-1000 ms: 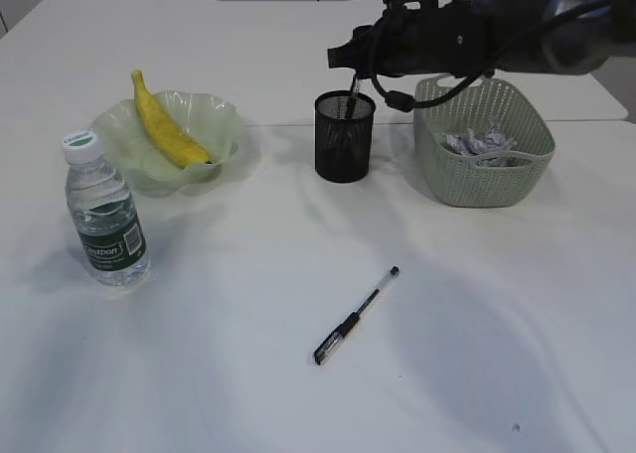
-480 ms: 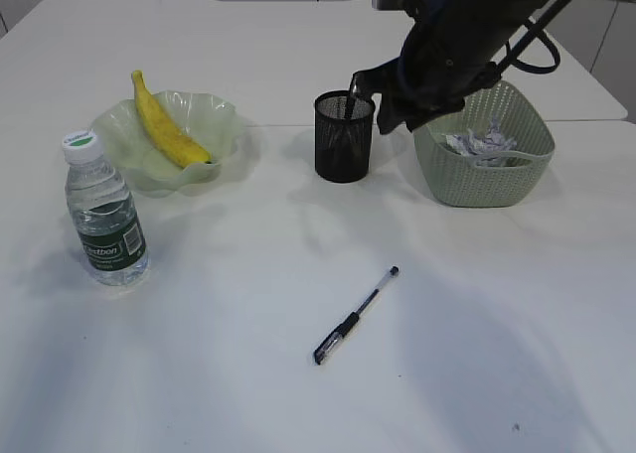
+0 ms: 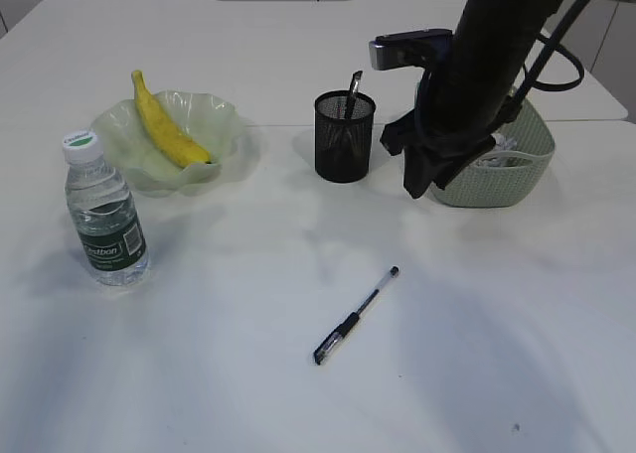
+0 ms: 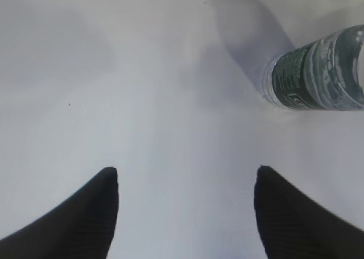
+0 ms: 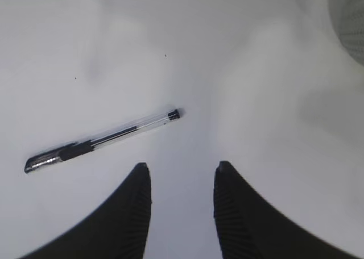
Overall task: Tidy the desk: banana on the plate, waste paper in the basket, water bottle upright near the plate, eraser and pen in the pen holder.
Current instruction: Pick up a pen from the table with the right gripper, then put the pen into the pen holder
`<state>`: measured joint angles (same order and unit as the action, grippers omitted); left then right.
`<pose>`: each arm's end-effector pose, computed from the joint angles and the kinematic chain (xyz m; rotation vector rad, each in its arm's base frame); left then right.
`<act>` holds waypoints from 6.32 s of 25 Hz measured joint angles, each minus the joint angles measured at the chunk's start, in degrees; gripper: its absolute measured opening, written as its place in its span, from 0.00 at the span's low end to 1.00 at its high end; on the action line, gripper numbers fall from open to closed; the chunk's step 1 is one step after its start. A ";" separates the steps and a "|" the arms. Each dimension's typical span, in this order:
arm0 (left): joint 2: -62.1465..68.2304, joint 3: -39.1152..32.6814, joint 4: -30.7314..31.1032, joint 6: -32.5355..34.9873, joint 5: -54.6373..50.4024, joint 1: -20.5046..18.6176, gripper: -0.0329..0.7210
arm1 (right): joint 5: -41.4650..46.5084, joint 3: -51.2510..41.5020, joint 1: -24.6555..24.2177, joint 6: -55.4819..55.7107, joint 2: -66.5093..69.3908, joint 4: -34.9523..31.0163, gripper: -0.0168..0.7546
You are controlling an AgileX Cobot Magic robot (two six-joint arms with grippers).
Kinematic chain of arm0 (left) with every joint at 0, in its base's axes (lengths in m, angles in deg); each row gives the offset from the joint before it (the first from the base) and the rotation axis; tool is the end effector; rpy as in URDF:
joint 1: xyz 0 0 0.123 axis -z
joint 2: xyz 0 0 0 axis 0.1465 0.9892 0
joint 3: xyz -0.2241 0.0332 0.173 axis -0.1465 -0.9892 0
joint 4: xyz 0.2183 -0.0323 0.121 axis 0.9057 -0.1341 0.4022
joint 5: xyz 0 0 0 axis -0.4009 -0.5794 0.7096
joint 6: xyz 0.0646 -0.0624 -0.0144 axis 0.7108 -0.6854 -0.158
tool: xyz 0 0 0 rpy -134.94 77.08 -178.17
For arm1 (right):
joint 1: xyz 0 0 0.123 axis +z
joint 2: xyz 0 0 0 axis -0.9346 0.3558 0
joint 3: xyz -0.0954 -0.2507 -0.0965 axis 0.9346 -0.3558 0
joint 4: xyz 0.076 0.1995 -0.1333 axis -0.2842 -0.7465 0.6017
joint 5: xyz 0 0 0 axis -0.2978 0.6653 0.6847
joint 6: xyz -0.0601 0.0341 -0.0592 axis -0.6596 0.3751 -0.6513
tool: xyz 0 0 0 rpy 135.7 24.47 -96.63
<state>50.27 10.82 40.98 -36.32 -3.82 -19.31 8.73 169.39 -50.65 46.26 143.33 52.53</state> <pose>0.2682 0.0392 0.2781 -0.3576 2.7057 -0.1584 0.3977 0.1432 0.2454 -0.7492 2.8845 0.1755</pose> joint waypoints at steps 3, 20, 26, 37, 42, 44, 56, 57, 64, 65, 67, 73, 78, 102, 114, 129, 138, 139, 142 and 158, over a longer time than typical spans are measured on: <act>0.00 0.00 -0.10 0.00 0.00 0.00 0.74 | 0.05 0.00 1.97 -8.57 0.00 -0.13 0.39; 0.00 0.00 -0.10 0.00 2.33 0.00 0.74 | 0.14 0.00 6.00 -50.59 0.19 -0.19 0.39; 0.00 0.00 -2.87 0.00 5.25 0.00 0.74 | 0.14 0.09 6.14 -71.56 2.25 -4.93 0.39; 0.00 0.00 -3.62 0.34 5.87 0.00 0.74 | 0.02 0.09 7.87 -84.19 8.96 -4.71 0.39; 0.00 0.00 -3.48 0.46 5.97 0.00 0.74 | -0.18 0.09 10.15 -85.98 11.89 -4.48 0.36; 0.00 0.00 -3.43 0.46 6.08 0.00 0.74 | -0.30 0.09 10.38 -86.10 12.56 -4.21 0.35; 0.00 0.00 -1.93 0.66 8.13 0.00 0.74 | -0.30 0.09 10.38 -86.35 15.22 -0.10 0.33; 0.00 0.00 -1.93 0.66 8.13 0.00 0.74 | -0.42 -0.02 10.38 -86.35 15.36 0.52 0.33; 0.00 0.00 -1.83 0.66 9.02 0.00 0.74 | -0.54 -1.06 10.38 -86.47 15.44 2.30 0.31; 0.00 0.00 -1.83 0.66 9.02 0.00 0.74 | -0.54 -1.32 10.38 -86.47 15.44 2.46 0.31; 0.11 0.00 -1.83 0.66 9.10 0.00 0.74 | -0.54 -1.41 10.38 -86.10 15.48 2.61 0.31; 1.18 0.00 -1.35 0.78 9.39 0.00 0.74 | -0.54 -1.41 10.95 -85.66 15.57 3.10 0.31; 2.76 0.00 -1.22 0.78 9.53 0.00 0.74 | -0.54 -1.41 10.95 -82.86 15.57 2.88 0.28; 2.98 0.00 -1.70 0.78 9.17 0.00 0.74 | -0.44 -1.41 11.07 -59.41 15.89 -4.04 0.11; 2.98 0.00 -1.90 0.78 7.38 0.00 0.74 | -0.54 -1.55 10.95 -51.97 13.97 -10.34 0.08; 2.98 0.00 -3.27 0.78 4.28 0.00 0.74 | -0.35 -1.74 -0.96 -50.80 0.29 -21.18 0.08; 2.98 0.00 -4.13 0.78 2.95 0.00 0.74 | -0.11 -1.89 -8.54 -55.80 -2.48 -28.93 0.08; 2.98 0.00 -4.42 0.78 2.95 0.00 0.74 | -0.11 -1.89 -9.05 -57.04 -2.48 -30.64 0.08; 2.98 0.00 -6.02 0.78 2.95 0.00 0.74 | -2.52 -1.89 -9.89 -61.12 -2.48 -36.61 0.08; 2.98 0.00 -6.83 0.78 2.95 0.00 0.74 | -26.29 -2.02 -10.09 -88.73 6.94 -79.47 0.08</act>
<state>53.25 10.82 34.15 -35.53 -0.88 -19.31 -17.56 167.37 -60.74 -42.47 150.27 -26.94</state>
